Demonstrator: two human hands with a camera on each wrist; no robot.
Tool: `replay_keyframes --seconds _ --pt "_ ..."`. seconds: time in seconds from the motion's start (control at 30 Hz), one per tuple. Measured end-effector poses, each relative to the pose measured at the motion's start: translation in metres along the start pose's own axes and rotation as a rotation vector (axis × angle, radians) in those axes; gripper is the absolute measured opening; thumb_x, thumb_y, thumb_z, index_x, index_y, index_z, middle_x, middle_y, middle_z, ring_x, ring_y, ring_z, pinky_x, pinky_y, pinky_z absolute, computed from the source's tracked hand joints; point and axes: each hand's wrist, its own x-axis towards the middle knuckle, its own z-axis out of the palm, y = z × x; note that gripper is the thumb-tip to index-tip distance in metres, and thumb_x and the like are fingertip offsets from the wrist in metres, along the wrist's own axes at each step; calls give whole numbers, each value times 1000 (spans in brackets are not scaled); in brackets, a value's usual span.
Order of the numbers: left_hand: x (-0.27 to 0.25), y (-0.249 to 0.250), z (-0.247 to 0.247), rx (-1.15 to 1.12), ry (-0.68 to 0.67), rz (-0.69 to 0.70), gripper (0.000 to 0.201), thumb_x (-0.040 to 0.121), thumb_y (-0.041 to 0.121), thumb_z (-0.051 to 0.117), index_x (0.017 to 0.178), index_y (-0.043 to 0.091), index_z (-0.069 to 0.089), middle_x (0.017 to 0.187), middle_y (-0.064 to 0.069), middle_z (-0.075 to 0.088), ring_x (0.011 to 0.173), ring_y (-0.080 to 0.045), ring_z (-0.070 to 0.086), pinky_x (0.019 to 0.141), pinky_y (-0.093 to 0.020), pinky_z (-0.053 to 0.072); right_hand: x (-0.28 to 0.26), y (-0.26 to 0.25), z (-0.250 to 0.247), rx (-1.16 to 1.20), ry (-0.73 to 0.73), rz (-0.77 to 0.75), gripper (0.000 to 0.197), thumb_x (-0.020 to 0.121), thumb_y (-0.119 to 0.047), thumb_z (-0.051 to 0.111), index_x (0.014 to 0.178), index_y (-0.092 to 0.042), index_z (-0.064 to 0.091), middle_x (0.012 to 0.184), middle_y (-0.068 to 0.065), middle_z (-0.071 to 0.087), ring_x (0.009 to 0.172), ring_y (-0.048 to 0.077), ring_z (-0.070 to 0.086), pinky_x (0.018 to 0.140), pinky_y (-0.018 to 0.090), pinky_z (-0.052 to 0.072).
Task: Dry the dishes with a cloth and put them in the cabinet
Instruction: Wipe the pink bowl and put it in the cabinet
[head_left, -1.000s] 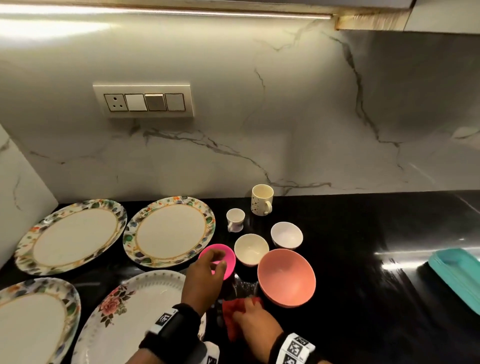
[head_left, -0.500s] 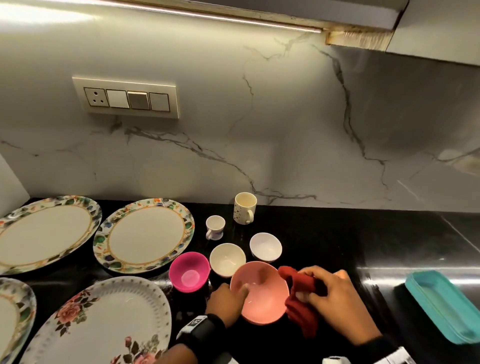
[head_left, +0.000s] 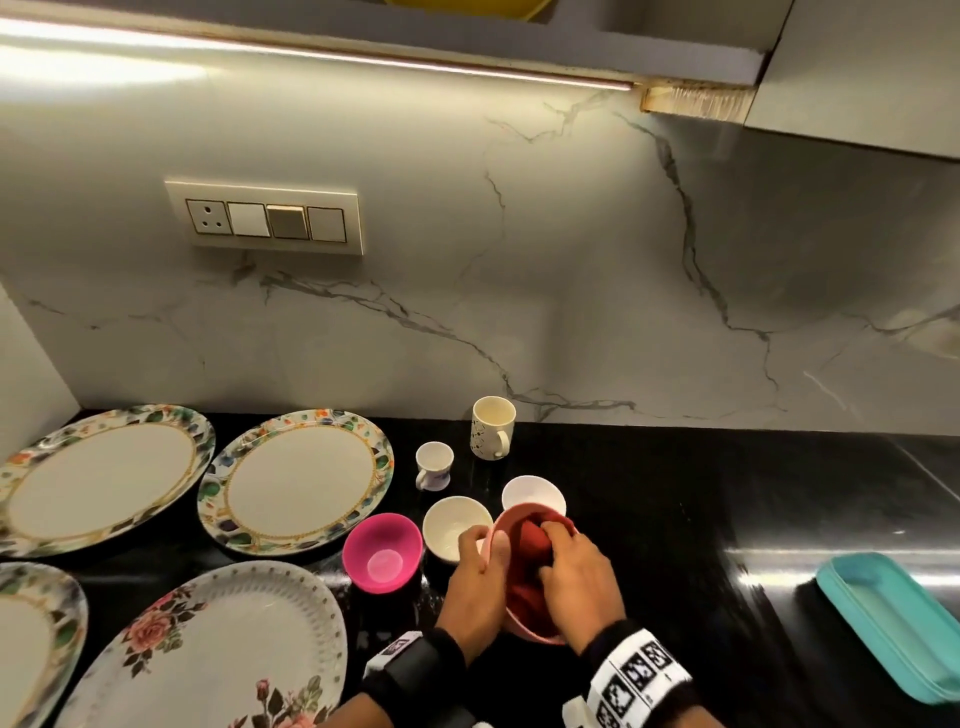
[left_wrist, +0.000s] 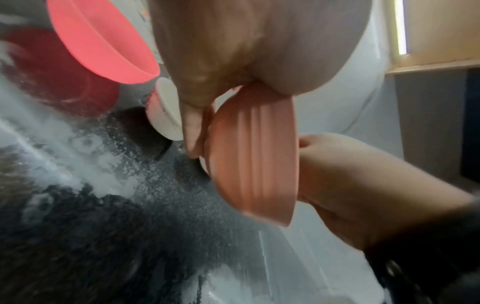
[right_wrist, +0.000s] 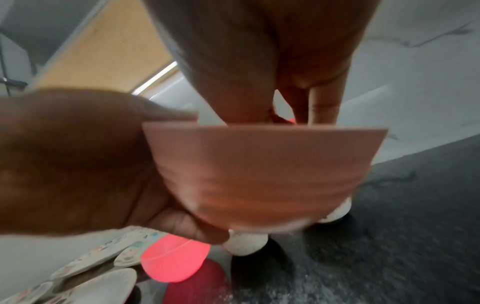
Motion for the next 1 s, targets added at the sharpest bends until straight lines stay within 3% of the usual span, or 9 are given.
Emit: replay_keyframes --seconds 0.1,0.23,0.43,0.5,0.6,0.67,0.77,0.9,1.0 --pt "-9 9 -6 -7 -27 129 52 89 60 35 133 32 38 120 8 58 111 -8 57 98 -30 46 0 -19 -1 51 20 17 47 83 -14 56 129 -20 50 125 4 58 114 25 56 94 32 41" --pt "-8 13 -27 -34 -52 206 57 83 74 37 123 35 49 115 8 65 108 -5 61 97 -35 49 -7 -44 -10 322 45 37 46 77 -8 64 120 -24 62 119 -4 63 111 17 58 94 24 40" --pt "-17 38 -82 -146 -183 198 47 93 52 33 121 20 52 119 -4 65 108 -11 64 93 -29 52 -21 -89 -15 517 -150 -144 61 71 2 63 111 -44 60 112 -10 67 108 7 62 100 29 48" --pt "-17 50 -100 -180 -194 195 49 94 50 31 117 15 56 114 -9 67 105 -17 66 88 -31 54 -26 -104 -23 500 -225 -253 60 72 6 58 111 -40 62 111 -13 66 106 2 61 99 23 47" --pt "-20 74 -128 -93 -173 282 53 95 56 28 111 17 60 106 -8 69 100 -22 66 83 -32 55 -40 -126 -46 307 -320 -396 63 74 8 52 124 -29 62 120 -14 62 111 1 54 98 10 40" --pt "-24 87 -144 -7 -211 352 51 94 58 27 113 25 61 108 -3 69 102 -19 66 88 -35 54 -50 -134 -59 87 -360 -531 62 76 5 52 126 -31 60 129 -12 56 117 8 48 103 20 38" --pt "-35 94 -163 74 -302 354 47 90 55 26 113 33 60 106 4 70 97 -11 68 86 -33 56 -60 -138 -70 -380 -368 -769 42 91 -15 54 127 -35 56 125 -5 51 106 19 43 91 32 39" --pt "-45 97 -174 36 -316 284 54 88 60 25 112 29 62 104 -3 72 95 -20 70 85 -41 57 -59 -148 -83 -756 -182 -901 28 91 -32 51 115 -34 64 117 3 57 105 27 52 85 40 49" --pt "-50 106 -178 -1 -358 230 50 95 54 21 107 32 64 100 8 74 97 -13 69 80 -28 56 -55 -162 -87 -812 -1 -1003 45 74 -40 63 119 -36 63 129 5 57 114 28 54 95 41 51"
